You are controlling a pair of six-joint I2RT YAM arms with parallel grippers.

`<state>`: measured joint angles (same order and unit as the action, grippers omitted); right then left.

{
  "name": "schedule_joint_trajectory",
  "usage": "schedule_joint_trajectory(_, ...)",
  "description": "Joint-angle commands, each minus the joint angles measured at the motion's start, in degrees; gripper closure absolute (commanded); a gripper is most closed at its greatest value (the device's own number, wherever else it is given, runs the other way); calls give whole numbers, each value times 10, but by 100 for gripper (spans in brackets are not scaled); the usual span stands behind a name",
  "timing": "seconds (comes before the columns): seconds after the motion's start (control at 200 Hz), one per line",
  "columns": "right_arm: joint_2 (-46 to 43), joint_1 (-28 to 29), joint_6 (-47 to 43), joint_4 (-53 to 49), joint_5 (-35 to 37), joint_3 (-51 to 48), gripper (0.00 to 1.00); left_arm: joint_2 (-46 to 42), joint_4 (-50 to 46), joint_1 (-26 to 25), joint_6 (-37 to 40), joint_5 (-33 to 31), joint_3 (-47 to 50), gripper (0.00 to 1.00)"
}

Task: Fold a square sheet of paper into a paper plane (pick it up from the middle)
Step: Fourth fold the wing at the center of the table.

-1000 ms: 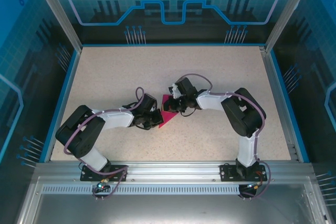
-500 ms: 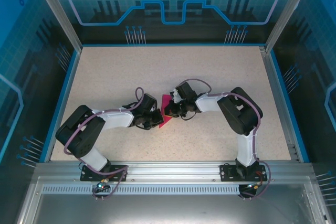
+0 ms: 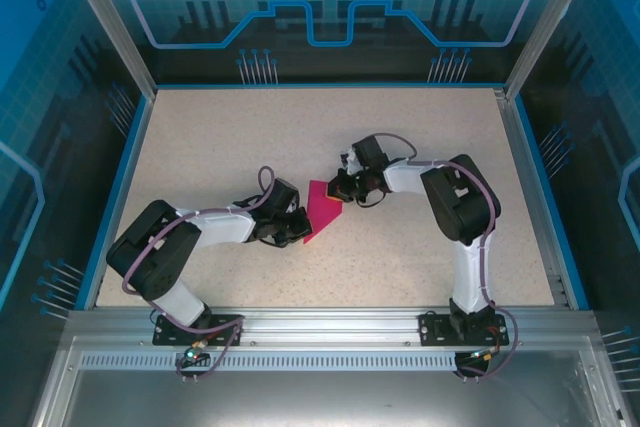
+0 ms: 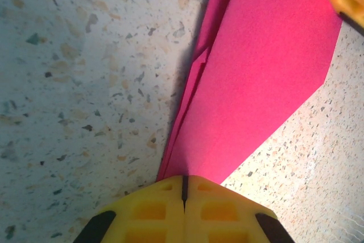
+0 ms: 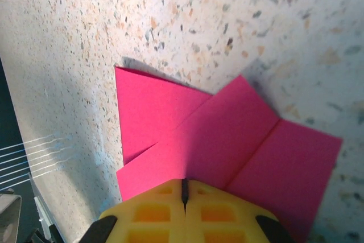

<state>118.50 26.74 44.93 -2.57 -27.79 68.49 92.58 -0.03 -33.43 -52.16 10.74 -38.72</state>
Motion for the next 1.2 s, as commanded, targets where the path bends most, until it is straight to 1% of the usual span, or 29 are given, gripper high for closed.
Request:
schedule_joint_trajectory(0.0, 31, -31, -17, -24, 33, 23, 99, 35, -90, -1, 9, -24, 37, 98)
schedule_joint_trajectory(0.29, 48, -64, -24, -28, 31, 40, 99, 29, -89, -2, 13, -20, 41, 98)
schedule_joint_trajectory(0.665, 46, -77, -49, -83, 34, 100, 98, 29, -89, -2, 19, -13, 39, 98)
schedule_joint_trajectory(0.76, 31, -76, -57, -90, 22, 105, 98, 30, -89, -2, 19, -11, 38, 98)
schedule_joint_trajectory(0.875, -15, -69, -63, -92, 22, 87, 97, 29, -89, -2, 19, -11, 35, 98)
schedule_joint_trajectory(1.005, -57, -45, -69, -92, 7, 64, 96, 30, -88, -2, 20, -9, 31, 98)
schedule_joint_trajectory(1.195, -61, 6, -28, -34, -14, 10, 97, 30, -89, -2, 20, -6, 28, 98)
